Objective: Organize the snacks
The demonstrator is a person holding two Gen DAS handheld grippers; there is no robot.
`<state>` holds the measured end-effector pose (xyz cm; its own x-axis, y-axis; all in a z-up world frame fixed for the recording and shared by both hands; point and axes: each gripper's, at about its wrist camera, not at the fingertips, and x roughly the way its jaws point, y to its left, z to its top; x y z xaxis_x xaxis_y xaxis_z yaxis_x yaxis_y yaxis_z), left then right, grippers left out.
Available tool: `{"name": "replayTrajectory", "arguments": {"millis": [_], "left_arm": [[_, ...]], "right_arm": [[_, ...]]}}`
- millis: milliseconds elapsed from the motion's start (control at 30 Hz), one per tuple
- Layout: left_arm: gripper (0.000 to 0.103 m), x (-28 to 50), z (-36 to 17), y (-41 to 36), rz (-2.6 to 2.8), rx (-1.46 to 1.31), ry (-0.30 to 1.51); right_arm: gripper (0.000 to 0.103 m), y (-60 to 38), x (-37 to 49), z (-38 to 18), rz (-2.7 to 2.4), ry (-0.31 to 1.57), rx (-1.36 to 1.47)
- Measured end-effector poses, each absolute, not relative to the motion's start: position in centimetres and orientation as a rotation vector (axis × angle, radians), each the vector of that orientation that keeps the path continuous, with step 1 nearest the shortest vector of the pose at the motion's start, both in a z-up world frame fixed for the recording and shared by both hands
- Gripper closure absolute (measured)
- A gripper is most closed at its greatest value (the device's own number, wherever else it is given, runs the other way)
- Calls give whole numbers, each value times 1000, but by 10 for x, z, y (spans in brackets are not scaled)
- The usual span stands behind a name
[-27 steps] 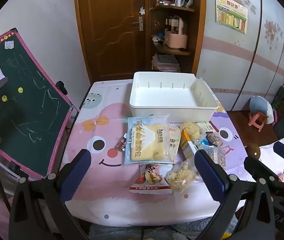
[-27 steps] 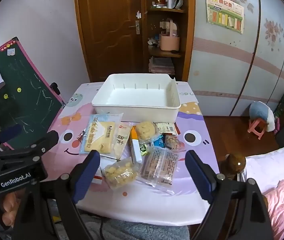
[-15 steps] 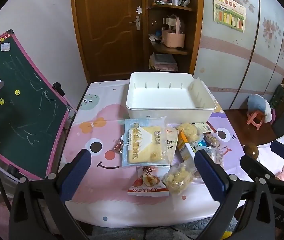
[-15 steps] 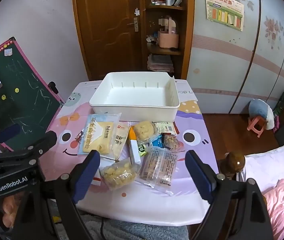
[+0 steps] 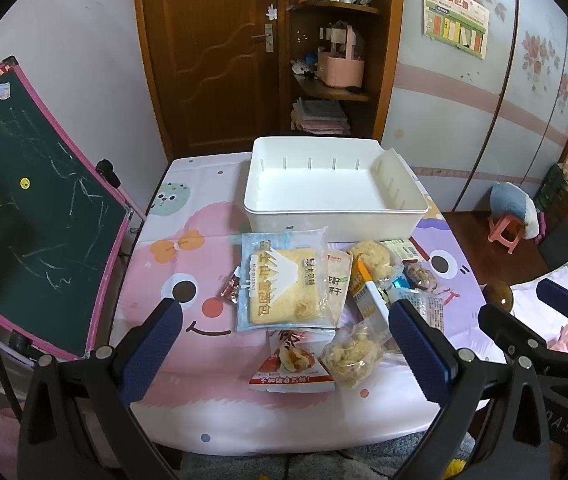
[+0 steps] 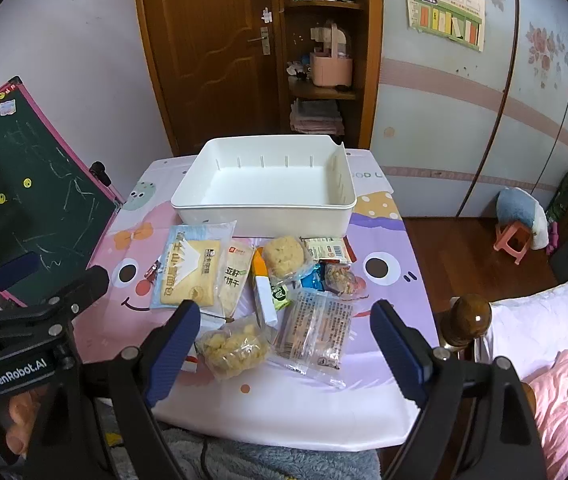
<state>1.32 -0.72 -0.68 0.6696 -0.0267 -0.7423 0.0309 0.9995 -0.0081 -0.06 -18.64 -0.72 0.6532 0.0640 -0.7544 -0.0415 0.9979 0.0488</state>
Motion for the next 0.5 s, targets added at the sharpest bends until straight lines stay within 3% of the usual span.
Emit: {"name": "replayTrajectory", "arguments": {"millis": [500], "left_arm": [[0,18,-16,-8,-31,20,884]], "right_arm": [[15,-188,2,-9,60,867,32]]}}
